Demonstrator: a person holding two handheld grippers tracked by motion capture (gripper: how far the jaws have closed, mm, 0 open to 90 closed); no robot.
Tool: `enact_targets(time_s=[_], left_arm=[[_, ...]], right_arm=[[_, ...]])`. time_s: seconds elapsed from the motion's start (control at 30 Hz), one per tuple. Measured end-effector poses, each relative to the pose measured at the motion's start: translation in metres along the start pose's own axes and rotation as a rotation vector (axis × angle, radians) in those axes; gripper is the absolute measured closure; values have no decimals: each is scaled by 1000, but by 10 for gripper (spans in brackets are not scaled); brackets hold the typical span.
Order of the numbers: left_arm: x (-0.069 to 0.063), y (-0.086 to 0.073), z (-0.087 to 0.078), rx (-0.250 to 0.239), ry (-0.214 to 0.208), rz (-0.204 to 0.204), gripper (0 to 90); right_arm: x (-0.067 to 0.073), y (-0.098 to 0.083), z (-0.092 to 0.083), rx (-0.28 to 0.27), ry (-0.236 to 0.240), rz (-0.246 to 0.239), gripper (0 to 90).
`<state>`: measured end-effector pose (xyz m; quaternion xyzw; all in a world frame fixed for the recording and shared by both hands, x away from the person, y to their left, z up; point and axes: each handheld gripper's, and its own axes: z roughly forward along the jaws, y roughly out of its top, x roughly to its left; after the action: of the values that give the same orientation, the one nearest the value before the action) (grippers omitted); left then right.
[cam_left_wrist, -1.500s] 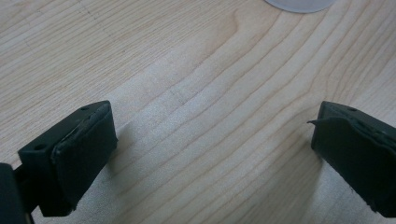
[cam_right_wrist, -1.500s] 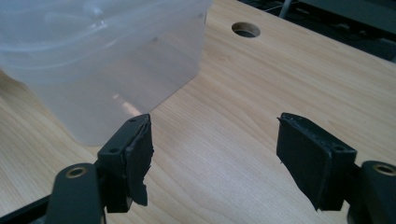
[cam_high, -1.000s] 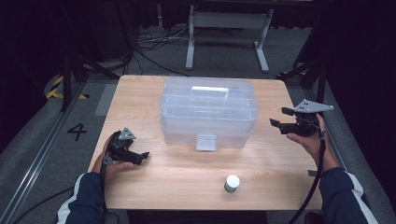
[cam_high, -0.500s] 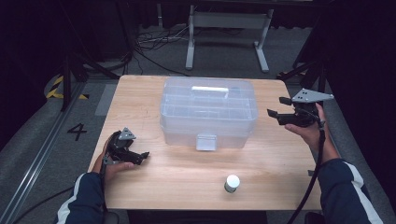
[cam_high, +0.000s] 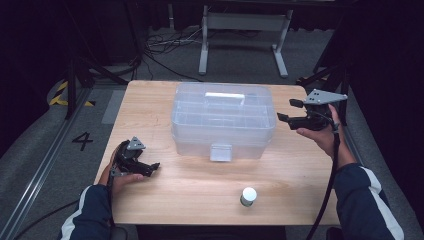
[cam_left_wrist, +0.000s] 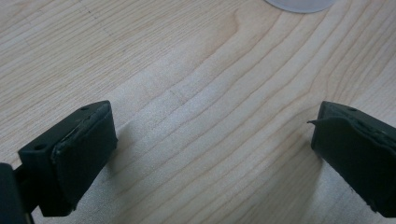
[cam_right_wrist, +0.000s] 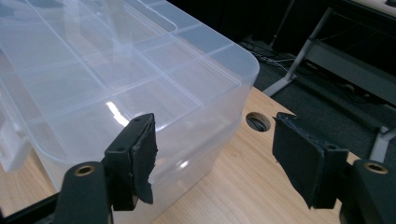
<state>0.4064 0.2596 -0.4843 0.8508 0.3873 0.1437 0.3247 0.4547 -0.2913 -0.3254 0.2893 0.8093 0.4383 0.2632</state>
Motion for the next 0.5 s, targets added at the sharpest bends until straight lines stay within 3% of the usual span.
enact_targets(time_s=[0.5], left_arm=[[0,0,0,1,0,2,4]], right_arm=[[9,22,17,-5,32,-30,324]])
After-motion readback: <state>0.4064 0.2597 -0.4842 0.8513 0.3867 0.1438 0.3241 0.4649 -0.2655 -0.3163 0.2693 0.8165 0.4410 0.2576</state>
